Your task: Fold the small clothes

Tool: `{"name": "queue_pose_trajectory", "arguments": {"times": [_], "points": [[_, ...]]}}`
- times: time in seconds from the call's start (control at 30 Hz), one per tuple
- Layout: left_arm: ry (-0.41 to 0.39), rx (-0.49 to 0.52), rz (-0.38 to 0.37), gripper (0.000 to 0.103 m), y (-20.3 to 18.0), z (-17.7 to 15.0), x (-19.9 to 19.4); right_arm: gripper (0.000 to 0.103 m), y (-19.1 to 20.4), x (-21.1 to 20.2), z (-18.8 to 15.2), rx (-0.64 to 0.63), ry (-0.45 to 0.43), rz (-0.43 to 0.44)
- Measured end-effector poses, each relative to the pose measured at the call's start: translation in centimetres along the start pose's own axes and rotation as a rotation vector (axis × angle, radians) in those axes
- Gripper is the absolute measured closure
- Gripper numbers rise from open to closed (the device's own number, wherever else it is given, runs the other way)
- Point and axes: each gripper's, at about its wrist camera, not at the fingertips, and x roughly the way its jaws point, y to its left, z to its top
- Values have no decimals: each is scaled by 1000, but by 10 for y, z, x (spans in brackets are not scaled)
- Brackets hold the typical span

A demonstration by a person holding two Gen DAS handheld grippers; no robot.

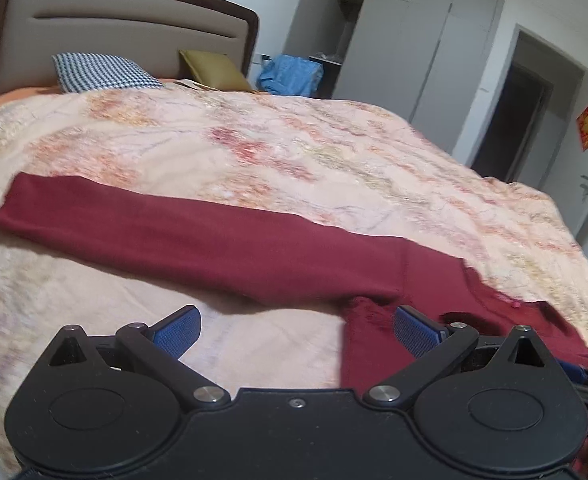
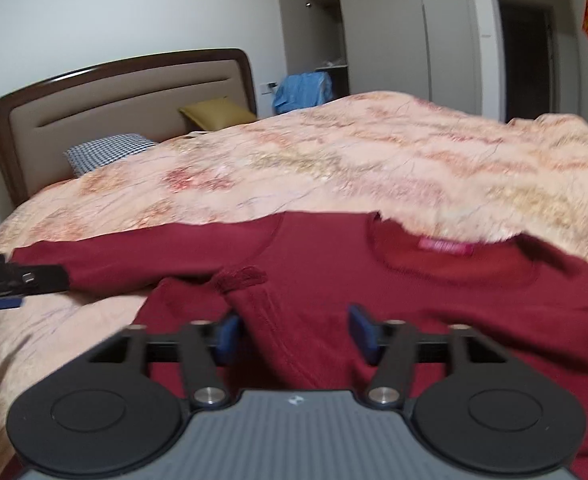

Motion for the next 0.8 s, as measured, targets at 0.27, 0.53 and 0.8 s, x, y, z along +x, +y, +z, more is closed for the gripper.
{"name": "queue_pose_trajectory", "arguments": {"times": [0.27,0.53,0.8], "points": [[12,46,-177,1,-59,-19,29,0,-67,-83,1,73,-49,-9],[63,170,-137,0,-95,-48,77,1,-187,-124,2,261,-43,-230],[59,185,-127,0,-89,-60,83,30,-276,-72,9,468,37,-170]]}}
